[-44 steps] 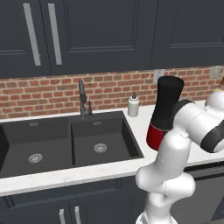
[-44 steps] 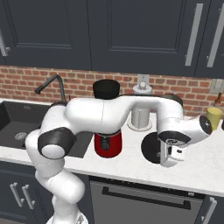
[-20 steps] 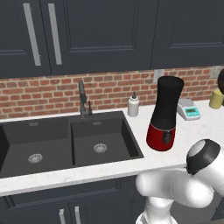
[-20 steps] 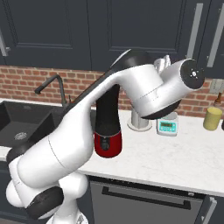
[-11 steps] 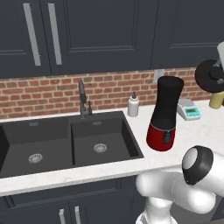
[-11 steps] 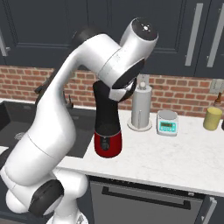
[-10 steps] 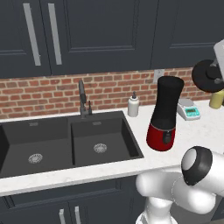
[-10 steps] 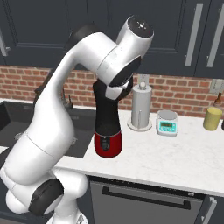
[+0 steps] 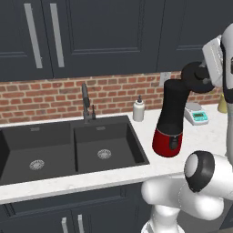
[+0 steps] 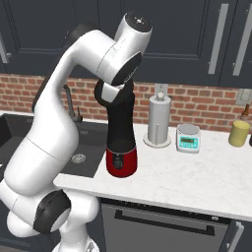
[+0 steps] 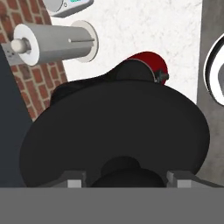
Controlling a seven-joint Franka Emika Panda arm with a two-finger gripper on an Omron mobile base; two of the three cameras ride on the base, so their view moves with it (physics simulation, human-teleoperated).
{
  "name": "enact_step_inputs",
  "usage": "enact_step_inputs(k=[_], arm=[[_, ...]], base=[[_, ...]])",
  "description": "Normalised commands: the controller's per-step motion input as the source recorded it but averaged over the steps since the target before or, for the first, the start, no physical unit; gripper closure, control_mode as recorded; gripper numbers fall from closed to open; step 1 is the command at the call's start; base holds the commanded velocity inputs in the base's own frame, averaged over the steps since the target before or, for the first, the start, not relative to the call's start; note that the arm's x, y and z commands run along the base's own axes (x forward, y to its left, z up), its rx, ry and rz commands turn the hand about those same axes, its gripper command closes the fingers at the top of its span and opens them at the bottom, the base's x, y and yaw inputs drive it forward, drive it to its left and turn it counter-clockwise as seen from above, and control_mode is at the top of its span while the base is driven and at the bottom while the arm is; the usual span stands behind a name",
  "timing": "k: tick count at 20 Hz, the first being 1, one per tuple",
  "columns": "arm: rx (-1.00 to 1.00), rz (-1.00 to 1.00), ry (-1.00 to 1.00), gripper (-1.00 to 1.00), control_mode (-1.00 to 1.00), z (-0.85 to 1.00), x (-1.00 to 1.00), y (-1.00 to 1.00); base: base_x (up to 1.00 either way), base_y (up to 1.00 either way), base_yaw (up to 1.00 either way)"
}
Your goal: Close the lid blender by securely placing the lid on top.
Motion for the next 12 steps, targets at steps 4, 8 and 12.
enact_step_inputs(k=[4, 8, 12], arm=[[0.00, 0.00, 0.00, 1.00, -1.00, -0.03, 0.18, 0.00], [0.02, -0.03, 0.07, 1.00, -1.00, 0.00, 0.37, 0.00], [0.05, -0.05, 0.07, 1.00, -1.00, -0.03, 0.31, 0.01]], base=[[0.00, 0.00, 0.00], [0.00, 0.00, 0.00], [0.00, 0.00, 0.00]])
